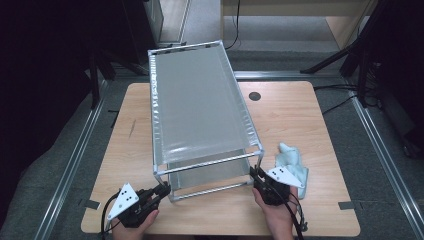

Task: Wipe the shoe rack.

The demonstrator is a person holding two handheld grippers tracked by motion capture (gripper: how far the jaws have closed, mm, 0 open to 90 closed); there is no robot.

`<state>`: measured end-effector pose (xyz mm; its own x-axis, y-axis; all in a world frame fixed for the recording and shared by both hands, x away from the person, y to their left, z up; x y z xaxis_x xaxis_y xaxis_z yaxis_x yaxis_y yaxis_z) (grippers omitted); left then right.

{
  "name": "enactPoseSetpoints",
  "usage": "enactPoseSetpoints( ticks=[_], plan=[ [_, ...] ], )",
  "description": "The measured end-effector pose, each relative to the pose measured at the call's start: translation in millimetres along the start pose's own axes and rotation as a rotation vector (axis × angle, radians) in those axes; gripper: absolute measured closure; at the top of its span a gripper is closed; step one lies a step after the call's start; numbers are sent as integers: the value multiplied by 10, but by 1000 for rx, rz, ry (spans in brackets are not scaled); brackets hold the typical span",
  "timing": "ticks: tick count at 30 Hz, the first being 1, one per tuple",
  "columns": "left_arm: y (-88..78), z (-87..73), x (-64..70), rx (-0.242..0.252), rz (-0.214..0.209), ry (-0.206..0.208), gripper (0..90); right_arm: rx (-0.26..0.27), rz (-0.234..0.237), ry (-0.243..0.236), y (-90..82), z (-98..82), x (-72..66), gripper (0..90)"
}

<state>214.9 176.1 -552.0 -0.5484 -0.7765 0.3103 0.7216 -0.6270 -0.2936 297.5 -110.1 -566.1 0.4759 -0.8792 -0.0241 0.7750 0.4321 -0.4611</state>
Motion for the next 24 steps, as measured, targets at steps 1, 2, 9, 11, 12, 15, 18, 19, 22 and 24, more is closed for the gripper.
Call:
enactPoseSetpoints(
  ticks=[1,2,9,11,12,15,18,19,22,24],
  plan=[
    [-8,-4,13,-1,-4,5,788,0,-4,1,11,5,0,782],
    [-11,-5,24,0,-4,8,785,2,-10,-5,19,11,5,783],
    [-2,-11,-1,-8,-12,-21,737,30,119,-38,-63,120,-6,561],
    [4,-9,13,-10,-13,-15,760,44,142,-63,-130,190,6,506],
    [11,-10,19,-11,-13,-12,775,64,149,-65,-175,235,34,484],
    [22,-13,18,-17,-10,-12,785,117,149,-46,-308,329,183,453],
    [37,-15,28,-18,-11,-14,787,160,150,-8,-436,380,364,440],
    [40,-15,29,-17,-10,-12,788,174,134,2,-483,390,445,440],
    [46,-15,34,-18,-13,-15,790,188,87,8,-556,384,637,436],
    [50,-16,40,-18,-15,-15,790,131,-12,-15,-544,311,791,434]
  ],
)
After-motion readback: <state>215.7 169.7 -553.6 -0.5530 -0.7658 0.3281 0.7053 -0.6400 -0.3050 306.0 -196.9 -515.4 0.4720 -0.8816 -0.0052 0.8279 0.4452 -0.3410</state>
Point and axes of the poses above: each handheld gripper's, and its own axes: y roughly forward along the jaws, z roughly out of its top, x roughly to its right, the point moved 9 cm from there along y, roughly forward along the jaws, and after that the axes turned 9 degrees about -y, right-handed, at the moved point
